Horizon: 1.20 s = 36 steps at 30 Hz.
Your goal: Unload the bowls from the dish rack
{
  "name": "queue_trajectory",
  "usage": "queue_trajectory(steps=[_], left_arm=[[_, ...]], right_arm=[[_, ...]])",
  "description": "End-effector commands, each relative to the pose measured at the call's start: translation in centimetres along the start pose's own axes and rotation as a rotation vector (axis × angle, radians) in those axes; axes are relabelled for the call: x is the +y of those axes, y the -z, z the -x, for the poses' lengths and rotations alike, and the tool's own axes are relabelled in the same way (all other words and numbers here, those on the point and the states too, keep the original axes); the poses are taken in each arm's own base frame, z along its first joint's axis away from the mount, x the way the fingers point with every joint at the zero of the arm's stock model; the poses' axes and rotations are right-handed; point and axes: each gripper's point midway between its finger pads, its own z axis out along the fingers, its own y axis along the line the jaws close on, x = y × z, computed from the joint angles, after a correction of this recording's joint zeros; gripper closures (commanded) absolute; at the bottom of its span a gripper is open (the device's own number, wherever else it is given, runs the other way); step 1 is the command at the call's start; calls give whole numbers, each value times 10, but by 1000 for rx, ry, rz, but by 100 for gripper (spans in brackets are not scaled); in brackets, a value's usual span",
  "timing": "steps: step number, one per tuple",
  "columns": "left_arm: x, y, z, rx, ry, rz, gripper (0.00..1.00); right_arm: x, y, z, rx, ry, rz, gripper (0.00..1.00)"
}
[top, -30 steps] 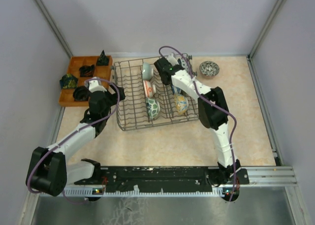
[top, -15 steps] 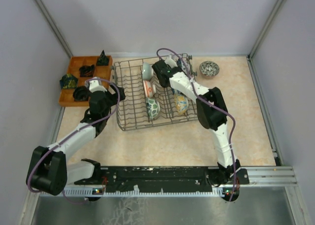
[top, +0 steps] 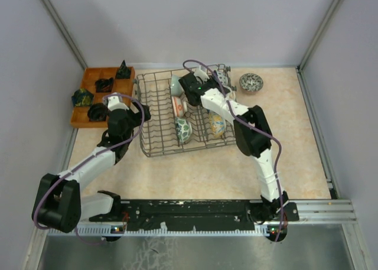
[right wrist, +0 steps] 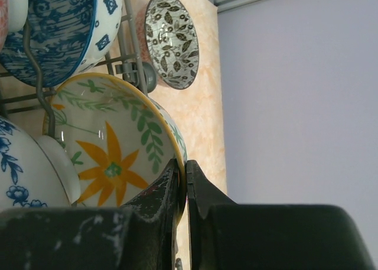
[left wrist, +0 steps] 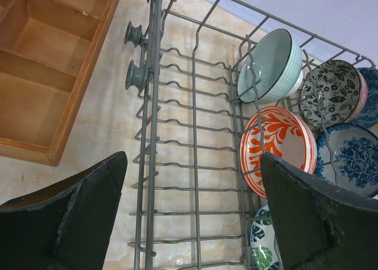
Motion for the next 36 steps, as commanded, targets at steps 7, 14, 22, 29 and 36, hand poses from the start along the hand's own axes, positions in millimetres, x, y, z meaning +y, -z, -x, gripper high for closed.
queue_trajectory(steps=[7,14,22,29,36], left_arm=[[-4,-3,6,-25,7,-7,1],[-4,-5,6,-25,6,-6,1],[-4,-6,4,-20,6,-3,1],[-4,-7,4,-19,6,-3,1],[-3,-6,5,-22,5,-1,1]], right_arm=[[-54,30,28,-82,-82,-135,100],[-70,35,28,-89,-103,-156,100],[-86,40,31,-103,-125,-175,100],[-103,45,36,-123,-151,-190,100],[-129,34,49,-180,-338,-55,100]])
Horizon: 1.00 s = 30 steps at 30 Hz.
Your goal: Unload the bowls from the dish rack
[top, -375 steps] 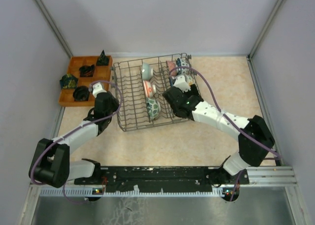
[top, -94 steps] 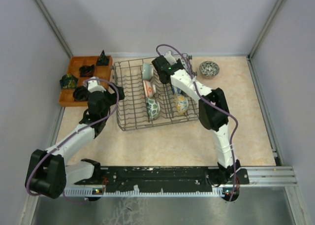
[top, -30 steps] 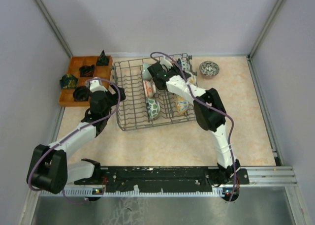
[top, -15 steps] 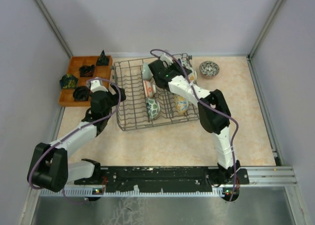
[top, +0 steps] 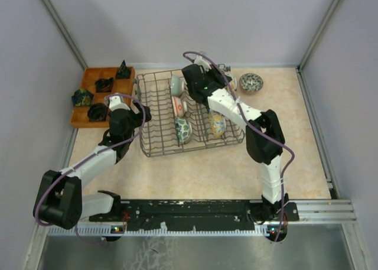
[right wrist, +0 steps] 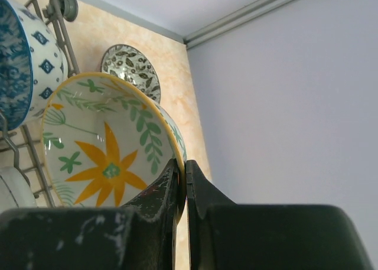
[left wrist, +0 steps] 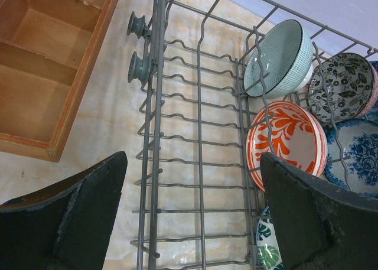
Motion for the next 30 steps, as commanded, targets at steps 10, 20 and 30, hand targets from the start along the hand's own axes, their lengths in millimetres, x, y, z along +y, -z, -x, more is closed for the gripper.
queue_trajectory(steps=[10,20,30], left_arm=[[-9,-4,12,-38,16,-21,1],[-10,-6,10,-33,22,-27,1],[-14,-4,11,-37,38,-47,1]], right_arm=[[-74,-58,20,-29,-508,283,100],[-72,-137,-9,46,-965,611,100],[-43,-191,-22,137,-1134,751,100]])
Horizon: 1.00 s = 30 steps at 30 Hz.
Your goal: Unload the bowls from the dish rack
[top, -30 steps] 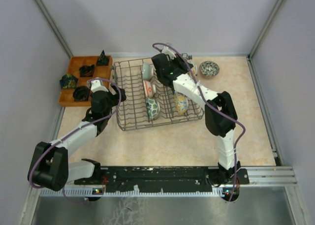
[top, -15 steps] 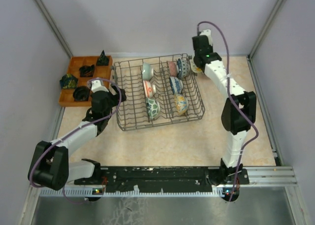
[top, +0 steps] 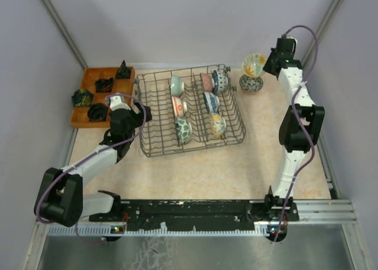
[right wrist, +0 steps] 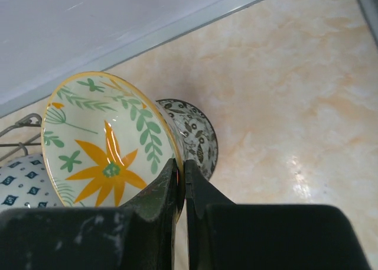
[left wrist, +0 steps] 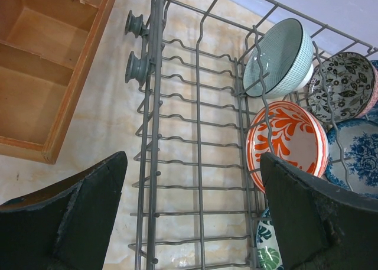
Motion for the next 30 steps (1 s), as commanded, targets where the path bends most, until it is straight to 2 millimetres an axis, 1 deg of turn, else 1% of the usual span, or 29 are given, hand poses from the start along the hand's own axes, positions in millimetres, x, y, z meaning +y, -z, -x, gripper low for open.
queue_trajectory(steps=[1,4,10,14,20,30], left_arm=[[-13,0,14,-39,31,-45,1],[-13,0,14,-39,31,-44,1],[-14,-2,15,-41,30,-46,1],[-14,-3,15,-41,29,-44,1],[-14,-4,14,-39,28,-43,1],[-15,-4,13,-37,31,-48,1]], right_arm=[[38,-9,25,-46,-99,182,100],[35,-22,17,-24,-118,180,100],[29,-39,2,18,-153,189,100],[24,-46,-6,36,-166,182,100],[17,-52,-14,53,-174,172,100],[6,-55,-27,81,-177,152,100]])
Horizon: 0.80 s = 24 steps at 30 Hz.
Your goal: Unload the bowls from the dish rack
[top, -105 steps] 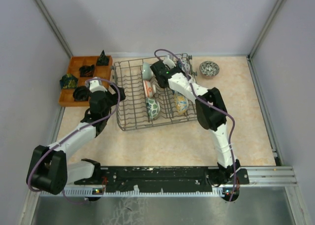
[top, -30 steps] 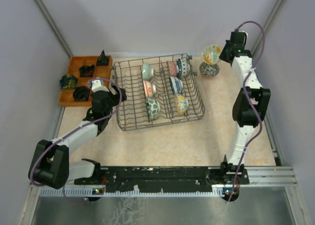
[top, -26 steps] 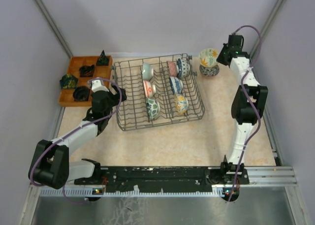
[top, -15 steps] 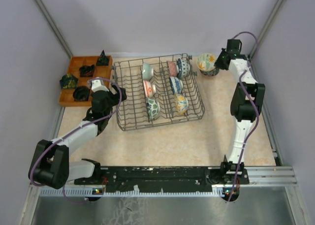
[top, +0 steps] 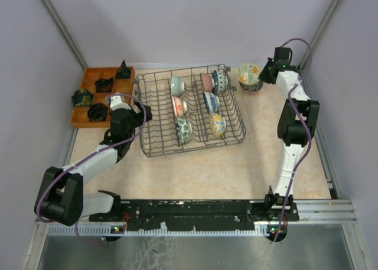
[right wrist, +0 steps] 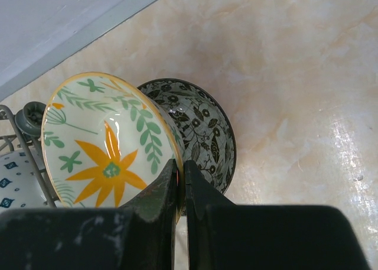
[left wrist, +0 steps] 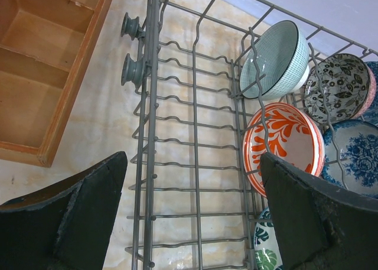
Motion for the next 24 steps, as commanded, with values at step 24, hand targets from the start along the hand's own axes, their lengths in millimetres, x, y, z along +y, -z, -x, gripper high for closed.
queue_trajectory(steps=[24], left_arm=[[-11,-1,13,-34,25,-33,1]], right_arm=[[-8,-7,8,-25,-26,29,100]])
